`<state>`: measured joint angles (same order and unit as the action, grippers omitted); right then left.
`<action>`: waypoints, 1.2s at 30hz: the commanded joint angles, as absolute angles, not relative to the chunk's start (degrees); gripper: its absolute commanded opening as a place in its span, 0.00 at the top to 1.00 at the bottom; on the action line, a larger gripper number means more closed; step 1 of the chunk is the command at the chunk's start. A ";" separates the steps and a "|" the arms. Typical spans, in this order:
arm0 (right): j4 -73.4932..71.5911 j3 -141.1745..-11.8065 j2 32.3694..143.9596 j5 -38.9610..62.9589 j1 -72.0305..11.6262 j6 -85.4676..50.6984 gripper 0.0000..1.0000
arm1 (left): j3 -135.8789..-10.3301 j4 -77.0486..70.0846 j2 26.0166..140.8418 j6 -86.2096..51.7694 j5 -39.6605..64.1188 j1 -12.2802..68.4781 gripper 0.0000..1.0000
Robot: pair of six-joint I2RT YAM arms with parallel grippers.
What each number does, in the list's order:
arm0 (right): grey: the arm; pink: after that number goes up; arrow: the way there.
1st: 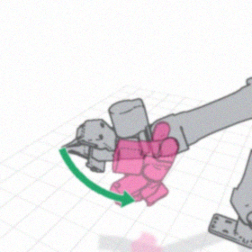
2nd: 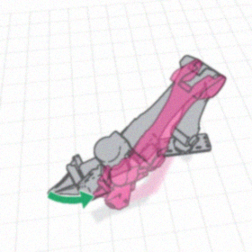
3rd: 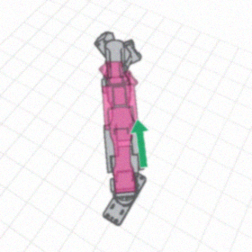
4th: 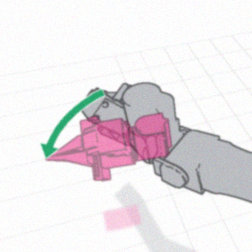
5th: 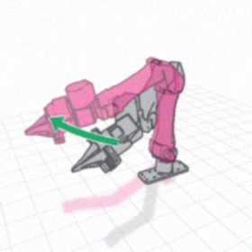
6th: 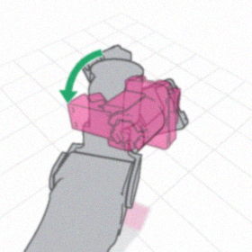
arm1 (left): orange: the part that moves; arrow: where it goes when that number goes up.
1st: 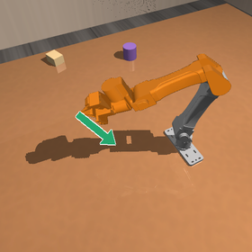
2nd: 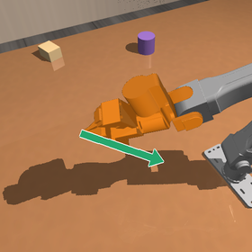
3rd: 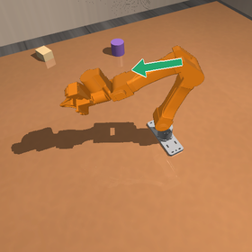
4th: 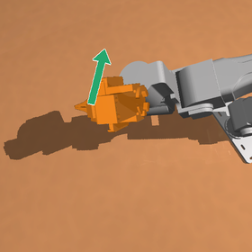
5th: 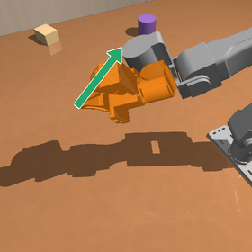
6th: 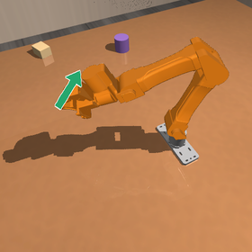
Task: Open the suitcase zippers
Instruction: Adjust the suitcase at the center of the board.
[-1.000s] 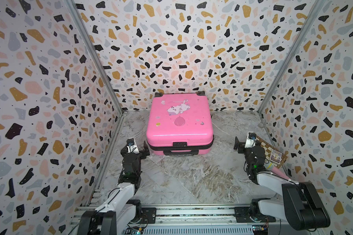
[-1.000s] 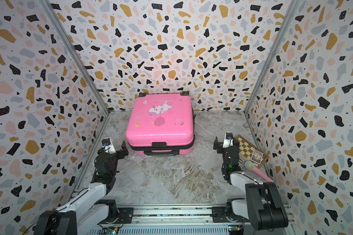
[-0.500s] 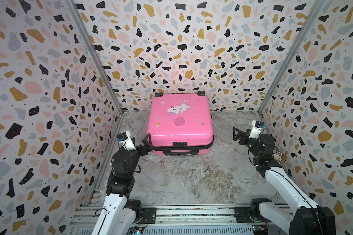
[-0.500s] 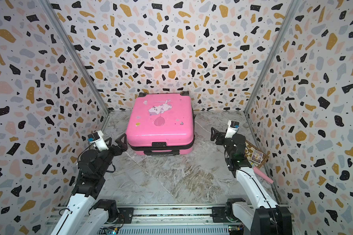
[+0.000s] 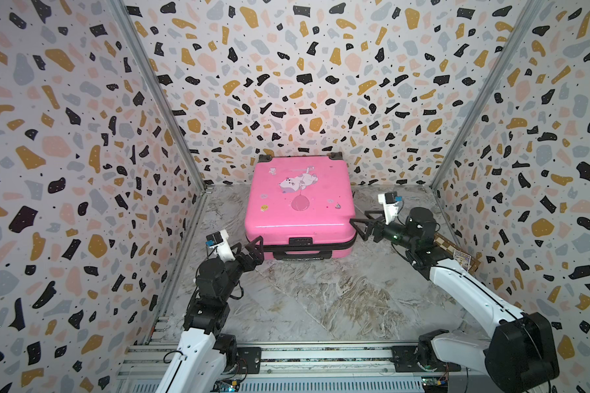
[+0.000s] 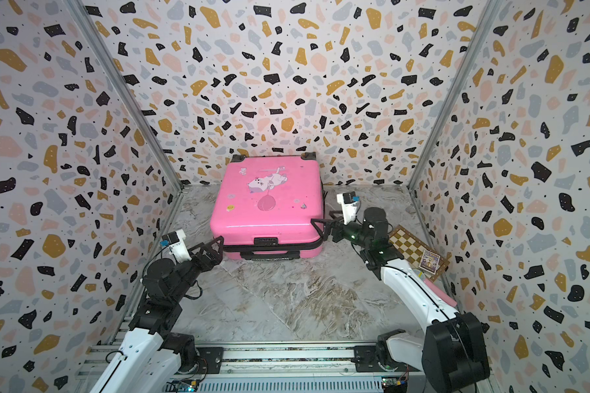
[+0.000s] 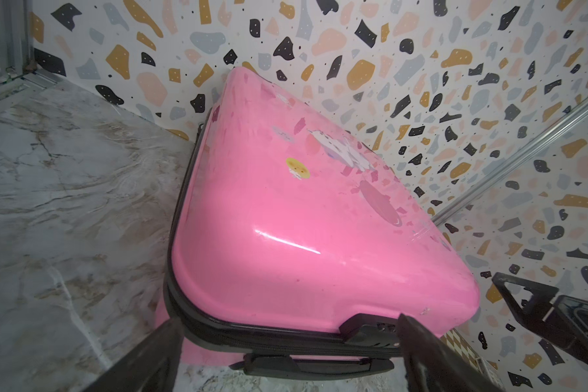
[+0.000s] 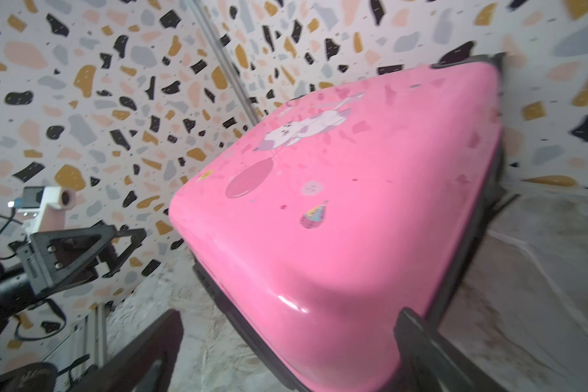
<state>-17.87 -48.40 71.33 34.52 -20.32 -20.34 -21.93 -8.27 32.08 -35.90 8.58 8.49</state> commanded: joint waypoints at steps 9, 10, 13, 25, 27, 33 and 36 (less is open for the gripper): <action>-12.50 -52.47 75.94 29.12 -26.85 -18.52 0.02 | -20.02 -13.44 31.62 -37.60 9.19 9.84 0.01; -12.11 -52.64 75.73 28.02 -26.60 -18.96 0.02 | -19.87 -14.00 31.71 -37.64 9.66 9.93 0.01; -12.29 -51.96 75.16 27.98 -23.02 -22.44 0.02 | -20.75 -14.58 32.84 -35.76 12.89 10.17 0.01; -14.16 -52.68 79.28 42.62 -25.98 -19.52 0.02 | -24.87 -15.93 41.55 -31.06 17.81 15.31 0.01; -14.20 -53.05 79.05 43.49 -29.57 -17.45 0.02 | -24.59 -14.71 39.54 -30.28 15.89 15.94 0.01; -11.95 -56.73 82.32 44.70 -38.76 -13.24 0.02 | -22.55 -12.59 32.24 -29.36 11.37 16.22 0.01; -8.29 -58.83 83.95 41.04 -42.12 -10.33 0.04 | -22.22 -12.14 31.15 -28.97 10.40 16.25 0.01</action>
